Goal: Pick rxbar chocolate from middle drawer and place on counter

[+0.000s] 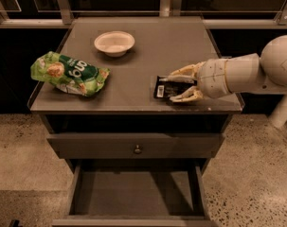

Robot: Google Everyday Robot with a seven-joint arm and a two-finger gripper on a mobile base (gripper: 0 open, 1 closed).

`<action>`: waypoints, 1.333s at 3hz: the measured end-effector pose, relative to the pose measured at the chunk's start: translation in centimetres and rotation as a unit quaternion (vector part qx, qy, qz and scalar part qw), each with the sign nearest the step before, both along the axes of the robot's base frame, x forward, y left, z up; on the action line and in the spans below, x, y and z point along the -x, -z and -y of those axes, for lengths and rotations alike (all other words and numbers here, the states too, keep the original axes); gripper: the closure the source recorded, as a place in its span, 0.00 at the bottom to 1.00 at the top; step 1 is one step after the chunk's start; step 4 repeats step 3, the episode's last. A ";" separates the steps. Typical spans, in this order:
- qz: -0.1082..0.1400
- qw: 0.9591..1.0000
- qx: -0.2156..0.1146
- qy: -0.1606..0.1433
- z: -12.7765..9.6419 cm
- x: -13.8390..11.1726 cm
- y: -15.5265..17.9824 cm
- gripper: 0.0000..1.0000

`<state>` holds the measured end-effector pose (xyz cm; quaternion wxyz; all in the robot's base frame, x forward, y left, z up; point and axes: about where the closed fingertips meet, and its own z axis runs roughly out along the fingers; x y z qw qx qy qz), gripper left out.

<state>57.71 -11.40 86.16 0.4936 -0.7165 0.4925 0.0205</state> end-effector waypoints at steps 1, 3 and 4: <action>0.000 1.000 0.000 0.000 0.0 0.0 0.0 0.11; 0.000 1.000 0.000 0.000 0.0 0.0 0.0 0.00; 0.000 1.000 0.000 0.000 0.0 0.0 0.0 0.00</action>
Offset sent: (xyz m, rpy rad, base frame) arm 0.0000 0.0000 0.0000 0.0000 0.0000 0.0000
